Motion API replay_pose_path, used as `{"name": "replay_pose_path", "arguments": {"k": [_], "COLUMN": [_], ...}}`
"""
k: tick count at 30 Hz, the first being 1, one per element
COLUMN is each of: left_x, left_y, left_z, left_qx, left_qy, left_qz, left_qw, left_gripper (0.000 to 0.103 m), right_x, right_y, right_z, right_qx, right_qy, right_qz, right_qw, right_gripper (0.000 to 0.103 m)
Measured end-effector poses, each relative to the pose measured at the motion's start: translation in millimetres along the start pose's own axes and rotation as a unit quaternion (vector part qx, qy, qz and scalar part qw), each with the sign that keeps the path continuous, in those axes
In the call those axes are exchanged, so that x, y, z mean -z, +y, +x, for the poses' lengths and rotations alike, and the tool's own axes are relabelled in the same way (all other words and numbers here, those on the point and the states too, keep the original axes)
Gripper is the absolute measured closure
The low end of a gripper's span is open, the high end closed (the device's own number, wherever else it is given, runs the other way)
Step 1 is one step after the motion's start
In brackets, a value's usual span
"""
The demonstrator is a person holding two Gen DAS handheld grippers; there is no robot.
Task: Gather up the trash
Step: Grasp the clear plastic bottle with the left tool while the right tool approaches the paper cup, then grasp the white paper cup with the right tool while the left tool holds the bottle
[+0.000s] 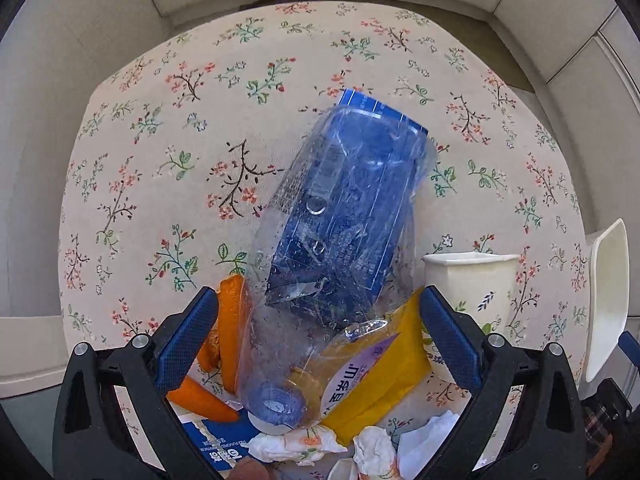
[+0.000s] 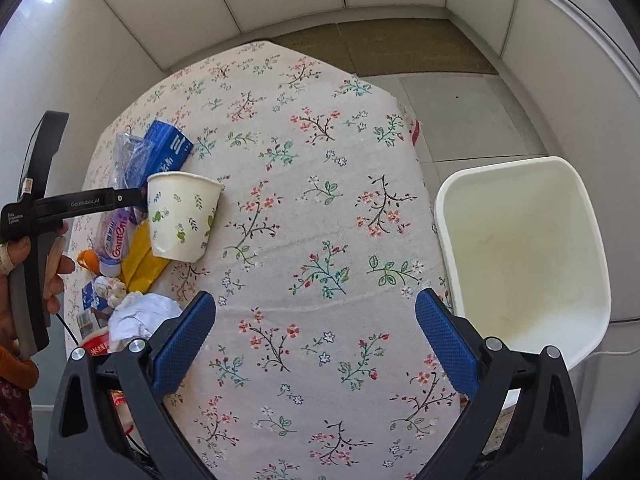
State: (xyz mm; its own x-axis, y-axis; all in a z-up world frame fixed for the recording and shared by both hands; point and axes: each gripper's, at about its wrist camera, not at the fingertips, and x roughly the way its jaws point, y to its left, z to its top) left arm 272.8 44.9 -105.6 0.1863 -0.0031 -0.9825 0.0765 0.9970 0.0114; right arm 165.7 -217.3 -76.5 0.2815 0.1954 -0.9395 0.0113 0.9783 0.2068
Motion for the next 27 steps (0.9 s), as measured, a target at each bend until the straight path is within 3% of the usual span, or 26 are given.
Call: {"name": "replay_pose_path", "arguments": {"k": [4,5,6,10,15,19,23,27], "left_x": [4.4,6.6,9.6,22.7,43.5,67.0,101.8,138.9], "left_y": [-0.1,-1.6,-3.2,-7.5,-4.1,0.5,9.7,15.5], "left_z": [2.7,0.8,-0.4,-12.4,-49.6,-100.6,-146.3,-166.4], "left_qx": [-0.012,-0.008,-0.007,-0.014,0.011,0.036,0.075,0.09], "left_qy": [-0.017,-0.025,-0.03,-0.063,-0.122,-0.188,-0.252,-0.301], "left_qz": [0.005,0.009,0.013,0.015,-0.026,-0.064,-0.11,-0.139], "left_qw": [0.9998,0.9996,0.9994,0.9978,0.9921,0.9794,0.9585,0.9392], "left_gripper": [0.01,0.026,0.027,0.027,0.028,0.028,0.028,0.028], "right_x": [2.9,4.1,5.3,4.3,0.8,-3.9,-9.9,-17.6], "right_y": [-1.7,-1.9,-3.2,-10.3,-8.9,2.3,27.2,56.2], "right_z": [11.7,14.4,14.8,3.3,-4.8,-2.8,7.0,20.2], "right_qx": [0.015,0.015,0.013,0.006,0.013,0.0,-0.01,-0.024], "right_qy": [0.049,0.059,0.063,0.024,-0.032,-0.059,-0.07,-0.069], "right_qz": [-0.025,-0.032,-0.033,-0.031,-0.03,-0.027,-0.04,-0.041], "right_qw": [0.998,0.998,0.997,0.999,0.999,0.998,0.997,0.996], "right_gripper": [0.006,0.006,0.006,0.006,0.006,0.006,0.006,0.006]}}
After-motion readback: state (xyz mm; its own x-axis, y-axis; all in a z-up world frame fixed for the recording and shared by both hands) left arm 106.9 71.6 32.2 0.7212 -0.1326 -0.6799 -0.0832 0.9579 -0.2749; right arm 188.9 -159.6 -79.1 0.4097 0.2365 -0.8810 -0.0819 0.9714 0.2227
